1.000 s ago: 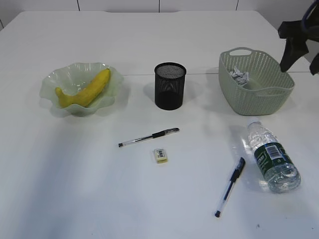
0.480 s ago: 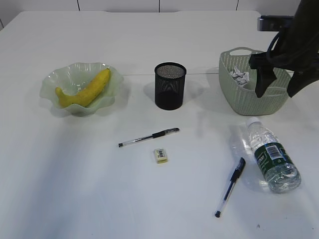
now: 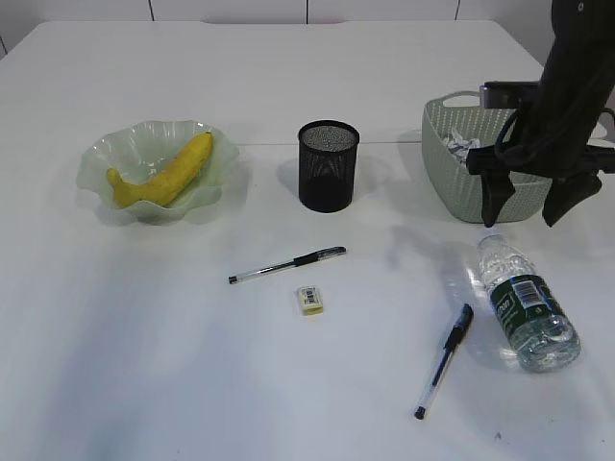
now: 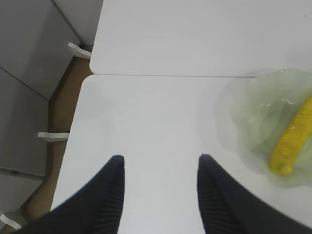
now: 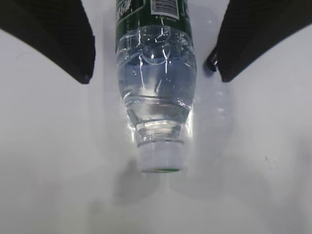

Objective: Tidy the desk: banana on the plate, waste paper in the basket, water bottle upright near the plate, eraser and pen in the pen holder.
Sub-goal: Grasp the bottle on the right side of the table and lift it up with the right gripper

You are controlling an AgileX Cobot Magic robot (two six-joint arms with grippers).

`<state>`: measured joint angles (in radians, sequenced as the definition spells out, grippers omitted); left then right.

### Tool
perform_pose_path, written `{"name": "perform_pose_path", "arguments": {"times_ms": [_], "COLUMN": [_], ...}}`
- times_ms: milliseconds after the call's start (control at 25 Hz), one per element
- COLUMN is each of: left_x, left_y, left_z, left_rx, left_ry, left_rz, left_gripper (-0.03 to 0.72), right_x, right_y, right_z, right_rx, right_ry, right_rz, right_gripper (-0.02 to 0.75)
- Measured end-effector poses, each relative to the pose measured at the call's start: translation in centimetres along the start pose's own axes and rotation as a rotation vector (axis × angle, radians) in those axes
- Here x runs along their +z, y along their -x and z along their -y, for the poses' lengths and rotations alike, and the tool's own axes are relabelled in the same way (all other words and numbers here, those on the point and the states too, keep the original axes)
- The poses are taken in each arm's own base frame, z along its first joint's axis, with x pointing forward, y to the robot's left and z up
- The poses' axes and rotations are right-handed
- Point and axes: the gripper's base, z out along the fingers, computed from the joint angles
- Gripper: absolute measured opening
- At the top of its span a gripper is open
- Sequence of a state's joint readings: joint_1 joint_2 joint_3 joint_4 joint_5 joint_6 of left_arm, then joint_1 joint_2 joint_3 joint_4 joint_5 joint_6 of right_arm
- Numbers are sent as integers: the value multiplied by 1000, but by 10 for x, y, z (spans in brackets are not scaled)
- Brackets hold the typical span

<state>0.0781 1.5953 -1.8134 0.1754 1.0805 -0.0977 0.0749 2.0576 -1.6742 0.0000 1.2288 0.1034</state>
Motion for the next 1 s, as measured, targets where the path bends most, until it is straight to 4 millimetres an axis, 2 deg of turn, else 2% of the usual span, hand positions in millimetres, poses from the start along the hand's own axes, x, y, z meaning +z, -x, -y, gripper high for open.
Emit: {"name": "perform_pose_path", "arguments": {"times_ms": [240,480,1000], "left_x": [0,0,0], "left_y": [0,0,0], "left_z": [0,0,1], "left_rx": [0,2,-3], "left_ry": [0,0,-14], "left_rz": [0,0,-1], "left_gripper": [340,340,340], "right_x": [29,32,51], "right_y": [-6,-5,-5], "right_z": [1,1,-8], "right_rx": [-3,-1,-24], "right_ry": [-16,-16,-23], "right_rz": [-83,-88,-134], "right_gripper": [582,585,586]}}
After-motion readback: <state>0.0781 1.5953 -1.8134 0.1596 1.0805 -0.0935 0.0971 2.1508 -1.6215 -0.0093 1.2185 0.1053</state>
